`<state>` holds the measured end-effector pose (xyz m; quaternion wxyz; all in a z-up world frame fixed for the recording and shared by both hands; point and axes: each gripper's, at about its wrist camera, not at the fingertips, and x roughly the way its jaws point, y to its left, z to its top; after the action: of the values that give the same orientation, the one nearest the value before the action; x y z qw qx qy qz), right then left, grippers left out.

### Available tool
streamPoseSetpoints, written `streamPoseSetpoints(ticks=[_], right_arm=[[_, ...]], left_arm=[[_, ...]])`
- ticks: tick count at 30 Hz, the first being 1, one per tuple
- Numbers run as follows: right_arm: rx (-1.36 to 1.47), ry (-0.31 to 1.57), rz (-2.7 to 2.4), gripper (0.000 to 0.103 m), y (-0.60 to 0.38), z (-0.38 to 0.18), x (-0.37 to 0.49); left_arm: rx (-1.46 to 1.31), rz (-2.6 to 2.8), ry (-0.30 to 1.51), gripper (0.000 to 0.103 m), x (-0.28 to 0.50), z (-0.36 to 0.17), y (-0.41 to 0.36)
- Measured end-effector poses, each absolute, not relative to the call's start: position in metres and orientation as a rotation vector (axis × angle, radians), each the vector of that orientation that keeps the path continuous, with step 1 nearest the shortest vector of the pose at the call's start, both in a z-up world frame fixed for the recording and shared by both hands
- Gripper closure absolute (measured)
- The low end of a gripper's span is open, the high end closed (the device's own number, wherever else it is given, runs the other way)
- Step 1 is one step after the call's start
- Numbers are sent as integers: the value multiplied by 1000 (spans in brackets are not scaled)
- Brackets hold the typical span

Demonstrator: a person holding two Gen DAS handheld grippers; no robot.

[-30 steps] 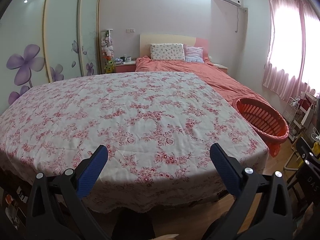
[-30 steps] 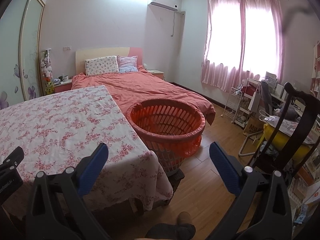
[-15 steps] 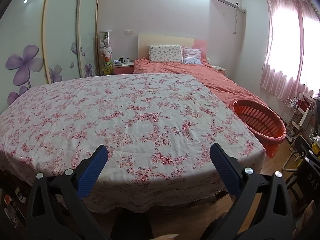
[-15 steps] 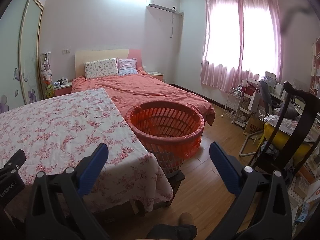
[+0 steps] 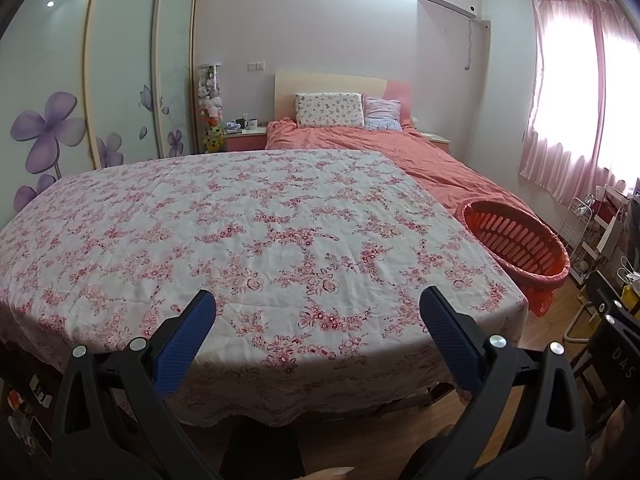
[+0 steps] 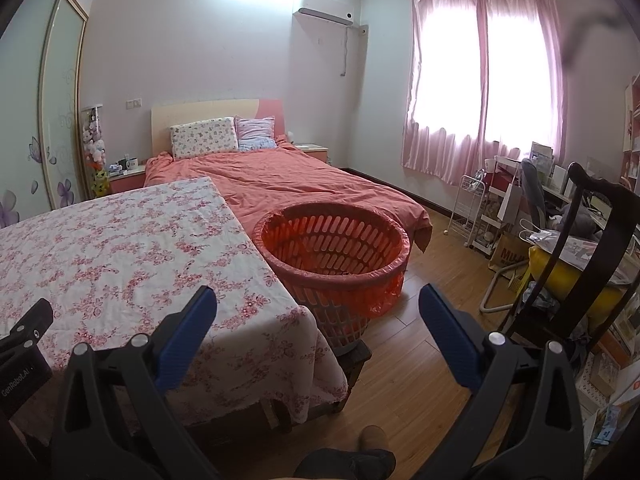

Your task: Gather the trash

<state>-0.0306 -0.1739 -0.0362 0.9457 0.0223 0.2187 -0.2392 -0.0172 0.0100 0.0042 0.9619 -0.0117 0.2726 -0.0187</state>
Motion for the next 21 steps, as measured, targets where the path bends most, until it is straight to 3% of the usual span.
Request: streamPoseSetpoints(ticks=[21], right_arm=[[45,446,-487,4,-174,-36,-31]], left_arm=[[-23,-40,549,3,-18,6,9]])
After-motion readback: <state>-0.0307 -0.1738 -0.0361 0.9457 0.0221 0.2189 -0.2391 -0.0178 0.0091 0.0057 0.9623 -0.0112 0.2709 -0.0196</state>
